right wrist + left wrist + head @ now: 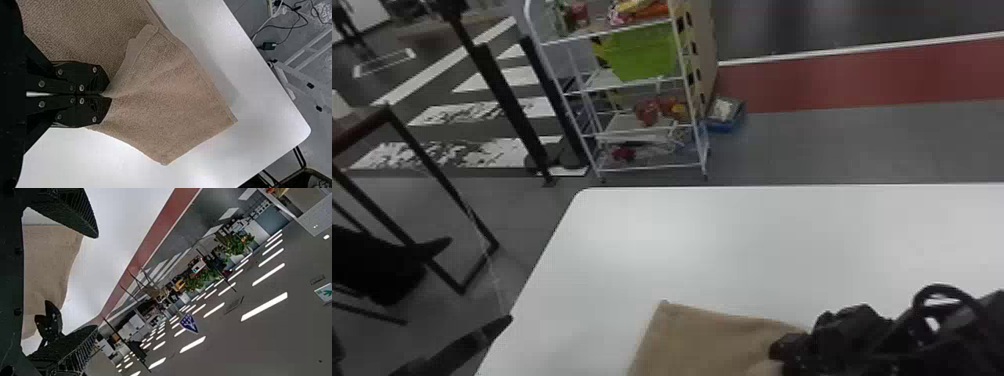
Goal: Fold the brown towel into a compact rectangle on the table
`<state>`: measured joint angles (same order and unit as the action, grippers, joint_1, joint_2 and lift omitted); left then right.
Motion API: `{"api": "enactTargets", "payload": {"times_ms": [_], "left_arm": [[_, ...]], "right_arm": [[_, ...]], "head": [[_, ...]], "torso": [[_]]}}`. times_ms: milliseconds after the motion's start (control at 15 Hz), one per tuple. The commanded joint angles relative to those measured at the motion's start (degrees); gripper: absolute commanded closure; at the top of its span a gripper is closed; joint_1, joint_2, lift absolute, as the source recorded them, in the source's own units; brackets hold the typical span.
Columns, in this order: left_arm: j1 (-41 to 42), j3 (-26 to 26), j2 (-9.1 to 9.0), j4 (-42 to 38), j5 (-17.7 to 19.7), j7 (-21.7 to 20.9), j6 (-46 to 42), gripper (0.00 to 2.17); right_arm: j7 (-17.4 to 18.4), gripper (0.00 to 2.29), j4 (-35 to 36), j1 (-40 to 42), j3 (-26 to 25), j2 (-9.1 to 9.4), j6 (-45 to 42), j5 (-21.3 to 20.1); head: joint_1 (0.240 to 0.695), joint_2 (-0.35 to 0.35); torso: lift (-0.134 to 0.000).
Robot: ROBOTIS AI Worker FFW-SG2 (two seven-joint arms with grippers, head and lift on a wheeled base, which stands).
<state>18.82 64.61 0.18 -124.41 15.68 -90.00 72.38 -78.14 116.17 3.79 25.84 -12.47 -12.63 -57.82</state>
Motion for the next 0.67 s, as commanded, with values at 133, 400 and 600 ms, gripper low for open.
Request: {"api": "enactTargets", "payload": {"times_ms": [133,400,600], "left_arm": [[-0.10,-0.45,-0.32,0.57,-0.39,-0.57,-1.23,0.06],[-0.10,-1.33,-0.32,0.66,-1.09,-0.57,-1.40,0.06],[-0.54,-1.51,-0.32,0.66,-1.09,-0.57,-1.58,0.06]], "right_arm": [[-0.19,1.30,1.43,1.92,-1.05,-2.21,2.23,-0.54],[-0.19,1.30,1.34,2.54,-1.32,-2.29,1.87,-0.62],[-0.19,1.30,11.19,5.79,-4.31,-6.34,4.69,2.71]], "head": [[0.695,0.350],[0.695,0.350],[0.695,0.350]], "torso": [[-0.122],[-0.122],[-0.122]]}}
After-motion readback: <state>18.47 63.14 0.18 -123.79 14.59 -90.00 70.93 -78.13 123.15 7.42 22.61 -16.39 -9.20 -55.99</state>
